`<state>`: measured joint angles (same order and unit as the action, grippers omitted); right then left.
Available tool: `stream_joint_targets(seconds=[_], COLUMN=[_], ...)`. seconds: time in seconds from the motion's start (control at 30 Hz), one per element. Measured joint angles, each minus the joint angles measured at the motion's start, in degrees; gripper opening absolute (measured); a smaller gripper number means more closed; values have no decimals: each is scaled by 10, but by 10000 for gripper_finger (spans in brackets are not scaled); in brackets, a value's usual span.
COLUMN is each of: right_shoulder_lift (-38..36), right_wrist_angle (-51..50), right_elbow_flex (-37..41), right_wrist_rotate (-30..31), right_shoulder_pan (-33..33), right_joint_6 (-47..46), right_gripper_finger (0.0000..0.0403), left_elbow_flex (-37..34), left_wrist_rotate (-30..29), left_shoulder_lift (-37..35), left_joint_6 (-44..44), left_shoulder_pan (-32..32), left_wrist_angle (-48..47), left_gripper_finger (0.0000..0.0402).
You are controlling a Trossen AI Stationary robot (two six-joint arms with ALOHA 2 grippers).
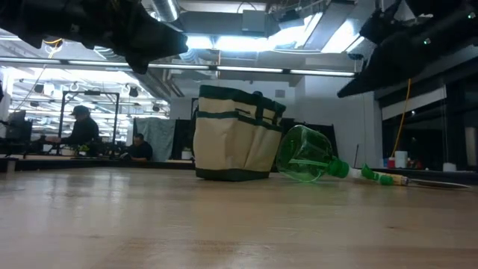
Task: Pick & Place Garden tools in Gardening bag
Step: Put the brown trowel into the light brown gardening bag
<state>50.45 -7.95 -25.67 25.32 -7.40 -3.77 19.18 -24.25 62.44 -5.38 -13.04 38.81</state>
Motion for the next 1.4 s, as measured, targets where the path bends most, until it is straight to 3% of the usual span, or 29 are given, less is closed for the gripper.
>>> stream_joint_targets(seconds=[0.3,0.5,0.7,0.9,1.4], right_shoulder_lift=[2,10,51,111,215], right_wrist_angle=[-73,-103,-124,-130,-128], right_elbow_flex=[-3,-3,-3,-3,-3], right_wrist_rotate=[-4,-44,-48,-111,-124], right_shoulder_pan=[42,87,122,160,172], right_joint_6=[-129,-212,-222,-230,-229], right_gripper_finger=[199,199,199,199,199], left_elbow_flex=[0,0,0,0,0], left_wrist_rotate=[-1,-1,-2,-6,-6], left_shoulder_lift=[0,0,1,1,1], left_joint_6=[-1,-13,-14,-21,-46], left_shoulder_pan=[0,0,0,0,0], left_wrist_angle=[0,-2,-25,-30,-30], left_gripper_finger=[102,102,102,102,102])
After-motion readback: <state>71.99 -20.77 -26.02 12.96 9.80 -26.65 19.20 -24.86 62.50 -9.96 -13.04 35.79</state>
